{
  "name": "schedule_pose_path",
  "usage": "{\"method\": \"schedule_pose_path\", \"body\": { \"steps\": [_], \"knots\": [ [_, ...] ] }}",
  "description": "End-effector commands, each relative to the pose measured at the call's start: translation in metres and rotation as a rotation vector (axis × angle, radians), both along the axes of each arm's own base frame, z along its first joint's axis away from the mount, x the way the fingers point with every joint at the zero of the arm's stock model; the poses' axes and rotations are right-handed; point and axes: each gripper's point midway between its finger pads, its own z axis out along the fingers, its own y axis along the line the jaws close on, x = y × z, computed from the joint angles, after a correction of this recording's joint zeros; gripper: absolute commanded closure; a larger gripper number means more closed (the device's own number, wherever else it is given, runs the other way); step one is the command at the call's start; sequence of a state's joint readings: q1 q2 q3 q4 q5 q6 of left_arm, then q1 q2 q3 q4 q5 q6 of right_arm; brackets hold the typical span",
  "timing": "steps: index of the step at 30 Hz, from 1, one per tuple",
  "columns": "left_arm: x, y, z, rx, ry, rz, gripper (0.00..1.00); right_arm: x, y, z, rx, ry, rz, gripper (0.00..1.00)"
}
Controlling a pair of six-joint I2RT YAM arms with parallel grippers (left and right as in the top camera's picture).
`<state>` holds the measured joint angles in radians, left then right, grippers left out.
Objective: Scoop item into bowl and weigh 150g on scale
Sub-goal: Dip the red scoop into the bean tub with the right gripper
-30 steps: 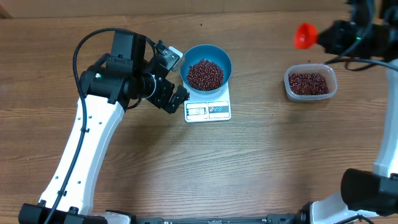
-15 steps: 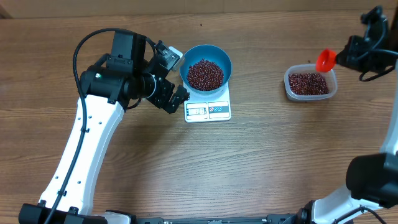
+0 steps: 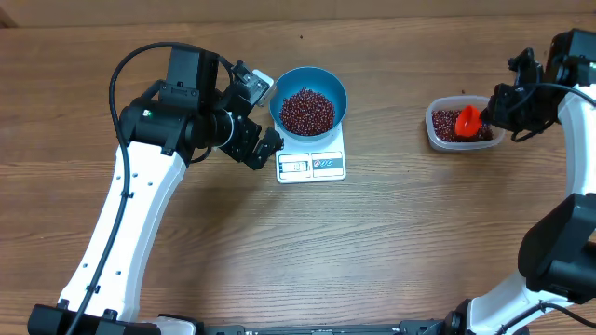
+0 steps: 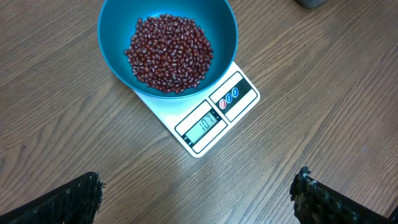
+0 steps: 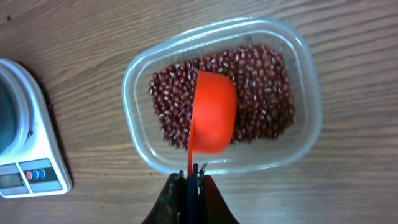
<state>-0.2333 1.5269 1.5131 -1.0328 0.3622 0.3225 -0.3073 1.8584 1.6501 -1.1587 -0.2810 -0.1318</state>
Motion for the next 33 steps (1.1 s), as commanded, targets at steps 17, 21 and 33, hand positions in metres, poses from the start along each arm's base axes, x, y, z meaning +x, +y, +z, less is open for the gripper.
{"method": "schedule_pose_path", "body": {
  "steps": [17, 21, 33],
  "knots": [
    [-0.003, 0.003, 0.005, 0.010, -0.026, -0.010, 0.00, 0.002, 0.029, -0.019, 0.112, -0.018, 0.056, 0.96],
    [-0.003, 0.003, 0.005, 0.010, -0.026, -0.010, 0.01, 0.000, 0.031, -0.024, 0.078, -0.002, 0.065, 0.96],
    [-0.003, 0.003, 0.005, 0.010, -0.026, -0.010, 0.01, 0.007, 0.001, -0.007, -0.033, -0.016, -0.036, 0.96]
  ]
}}
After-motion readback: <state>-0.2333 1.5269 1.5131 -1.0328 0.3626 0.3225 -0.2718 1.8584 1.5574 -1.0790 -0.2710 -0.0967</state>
